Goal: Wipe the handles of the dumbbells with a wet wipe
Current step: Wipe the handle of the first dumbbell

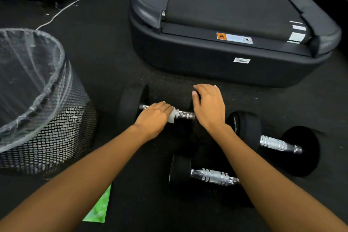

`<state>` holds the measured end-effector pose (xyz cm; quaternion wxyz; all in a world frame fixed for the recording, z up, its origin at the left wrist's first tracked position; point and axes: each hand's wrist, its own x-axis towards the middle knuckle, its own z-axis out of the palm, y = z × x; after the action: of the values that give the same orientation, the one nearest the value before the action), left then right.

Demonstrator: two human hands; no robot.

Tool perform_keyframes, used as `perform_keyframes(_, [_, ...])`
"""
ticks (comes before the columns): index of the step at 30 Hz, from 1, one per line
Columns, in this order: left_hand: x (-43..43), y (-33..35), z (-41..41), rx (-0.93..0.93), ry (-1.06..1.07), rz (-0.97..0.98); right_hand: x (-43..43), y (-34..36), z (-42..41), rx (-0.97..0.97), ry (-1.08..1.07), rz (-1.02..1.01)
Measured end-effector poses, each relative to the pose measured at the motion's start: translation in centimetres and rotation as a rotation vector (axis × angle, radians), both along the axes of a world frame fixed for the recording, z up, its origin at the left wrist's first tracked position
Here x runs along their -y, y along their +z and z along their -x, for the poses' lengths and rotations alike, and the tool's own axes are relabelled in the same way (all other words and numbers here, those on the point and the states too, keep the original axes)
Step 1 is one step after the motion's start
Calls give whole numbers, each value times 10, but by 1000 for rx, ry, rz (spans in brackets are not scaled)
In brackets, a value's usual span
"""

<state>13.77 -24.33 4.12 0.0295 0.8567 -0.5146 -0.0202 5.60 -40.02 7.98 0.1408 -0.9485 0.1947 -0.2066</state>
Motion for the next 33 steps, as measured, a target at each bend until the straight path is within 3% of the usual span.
perform_keyframes(3, [4,-13,-3,6,20,-5,11,-8,9,-103,-44,-125])
perform_keyframes(6, [11,-19,-5,-55,71,58,6,-14,11,-72,-72,-240])
perform_keyframes(13, [38,-19,-13,-29,114,21,2,-24,13,16,-87,-145])
perform_keyframes(20, [49,-12,-1,-315,147,138,0,-28,14,81,-95,-135])
perform_keyframes(27, [42,-9,-13,-21,156,-10,-1,-30,14,102,-100,-130])
perform_keyframes(33, [61,0,-4,-223,199,-78,-1,-31,12,119,-98,-144])
